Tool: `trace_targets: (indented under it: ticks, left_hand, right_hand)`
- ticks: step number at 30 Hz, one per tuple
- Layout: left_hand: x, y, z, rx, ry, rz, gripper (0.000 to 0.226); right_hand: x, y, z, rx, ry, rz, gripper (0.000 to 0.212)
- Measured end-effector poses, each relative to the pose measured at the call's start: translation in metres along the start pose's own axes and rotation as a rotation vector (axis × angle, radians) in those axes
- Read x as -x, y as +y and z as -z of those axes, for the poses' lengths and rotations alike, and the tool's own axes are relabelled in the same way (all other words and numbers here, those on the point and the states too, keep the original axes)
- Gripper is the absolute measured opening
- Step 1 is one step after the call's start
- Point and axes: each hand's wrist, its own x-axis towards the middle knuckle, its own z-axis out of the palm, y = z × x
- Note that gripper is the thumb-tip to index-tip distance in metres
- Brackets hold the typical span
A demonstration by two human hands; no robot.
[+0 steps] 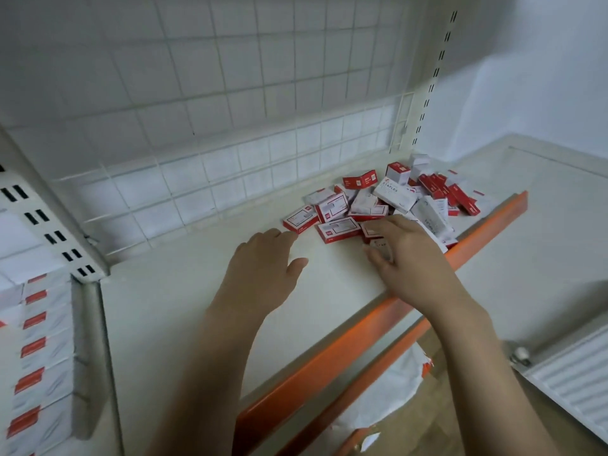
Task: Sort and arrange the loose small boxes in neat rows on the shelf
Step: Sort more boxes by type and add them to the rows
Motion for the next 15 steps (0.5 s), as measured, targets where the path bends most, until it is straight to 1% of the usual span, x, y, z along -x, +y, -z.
trace_targets:
  ticks: [6, 11, 13, 15]
  left_hand:
    - [-0.023, 0.007, -0.008, -0.018, -0.009, 0.092, 0.049]
    - [-0.045, 0.018, -0.008, -0.013, 0.009, 0.112, 0.047]
    - [-0.051, 0.022, -0.008, -0.010, 0.024, 0.110, 0.045]
    - [-0.054, 0.026, -0.011, -0.008, 0.029, 0.112, 0.045]
  right_hand:
    - [-0.033, 0.024, -0.002, -0.014, -0.043, 0.075, 0.038]
    - [-0.062, 0.043, 0.010, -0.002, -0.021, 0.100, 0.036]
    - [-0.076, 0.054, 0.012, 0.044, -0.070, 0.086, 0.036]
    - [-0.092, 0.065, 0.013, 0.119, -0.111, 0.020, 0.038]
